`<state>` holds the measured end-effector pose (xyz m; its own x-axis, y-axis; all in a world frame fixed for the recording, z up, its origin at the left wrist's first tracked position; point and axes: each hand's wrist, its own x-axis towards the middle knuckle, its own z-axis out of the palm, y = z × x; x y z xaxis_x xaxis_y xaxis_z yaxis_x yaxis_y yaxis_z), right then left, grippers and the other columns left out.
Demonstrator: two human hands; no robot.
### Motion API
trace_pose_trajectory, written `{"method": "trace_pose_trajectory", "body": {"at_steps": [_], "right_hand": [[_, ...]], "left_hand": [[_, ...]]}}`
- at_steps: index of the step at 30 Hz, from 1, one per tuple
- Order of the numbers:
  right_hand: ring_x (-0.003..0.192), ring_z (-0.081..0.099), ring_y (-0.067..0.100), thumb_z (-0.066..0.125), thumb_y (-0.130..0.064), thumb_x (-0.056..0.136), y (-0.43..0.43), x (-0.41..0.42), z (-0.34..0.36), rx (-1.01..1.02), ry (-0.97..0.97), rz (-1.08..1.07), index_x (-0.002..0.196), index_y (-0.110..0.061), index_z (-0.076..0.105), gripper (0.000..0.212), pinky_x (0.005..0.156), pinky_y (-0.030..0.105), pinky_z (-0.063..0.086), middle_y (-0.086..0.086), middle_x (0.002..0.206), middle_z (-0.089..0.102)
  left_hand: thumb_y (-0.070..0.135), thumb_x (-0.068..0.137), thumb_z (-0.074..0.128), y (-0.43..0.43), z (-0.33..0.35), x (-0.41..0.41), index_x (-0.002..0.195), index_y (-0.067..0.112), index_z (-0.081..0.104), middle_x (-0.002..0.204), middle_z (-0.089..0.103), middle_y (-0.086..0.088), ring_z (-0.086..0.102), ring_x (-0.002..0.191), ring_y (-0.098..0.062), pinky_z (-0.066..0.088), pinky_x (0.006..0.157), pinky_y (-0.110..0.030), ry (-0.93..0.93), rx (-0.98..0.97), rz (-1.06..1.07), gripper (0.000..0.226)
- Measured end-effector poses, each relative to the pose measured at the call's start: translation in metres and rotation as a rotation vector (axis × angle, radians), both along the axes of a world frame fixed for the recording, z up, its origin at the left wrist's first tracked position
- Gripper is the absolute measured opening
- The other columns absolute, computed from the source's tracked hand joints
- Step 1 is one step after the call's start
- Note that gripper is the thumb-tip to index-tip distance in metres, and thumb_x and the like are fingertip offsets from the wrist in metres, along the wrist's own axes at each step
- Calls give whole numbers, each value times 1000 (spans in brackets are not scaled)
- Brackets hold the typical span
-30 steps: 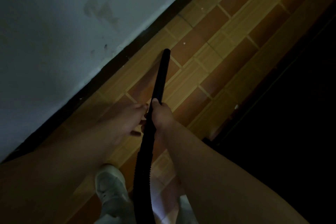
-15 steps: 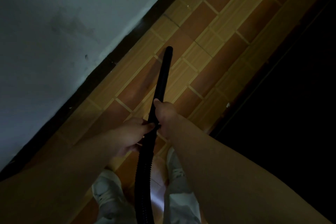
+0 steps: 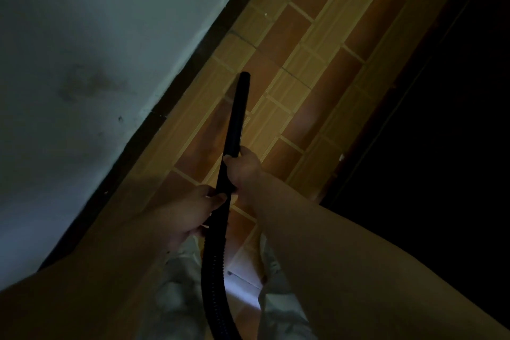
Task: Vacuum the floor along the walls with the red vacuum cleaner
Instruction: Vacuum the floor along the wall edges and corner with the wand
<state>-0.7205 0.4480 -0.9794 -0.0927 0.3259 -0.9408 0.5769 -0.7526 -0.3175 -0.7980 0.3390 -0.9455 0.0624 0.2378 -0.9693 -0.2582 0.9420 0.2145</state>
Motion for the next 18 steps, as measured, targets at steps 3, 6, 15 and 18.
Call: {"method": "trace_pose_trajectory", "body": {"at_steps": [3,6,15,18], "right_hand": [[92,60,25,47,-14,106,-3,-8,3,-4,9,-53,135,-18,55,31,89,46,58,-2,88,57],[84,61,22,46,-14,106,-7,-19,9,-16,8,-93,134,-19,55,29,75,40,58,-2,89,58],[98,63,30,47,-16,106,-4,-49,17,-45,47,-216,129,-27,54,26,91,56,57,0,93,60],[96,65,31,48,-18,106,5,-55,20,-47,42,-207,116,-27,53,14,90,58,57,2,93,62]], "left_hand": [[32,103,57,-2,0,-16,119,10,60,108,72,-18,71,102,-40,54,93,-57,-33,3,-11,27],[30,104,55,-2,4,-33,120,12,60,111,72,-19,74,96,-36,58,89,-52,-58,-20,-50,24],[28,105,53,15,16,-75,122,12,61,114,71,-20,74,98,-36,59,81,-44,-56,-38,-131,25],[29,105,52,23,20,-82,124,12,62,112,72,-20,74,97,-36,59,77,-41,-53,-20,-121,27]]}}
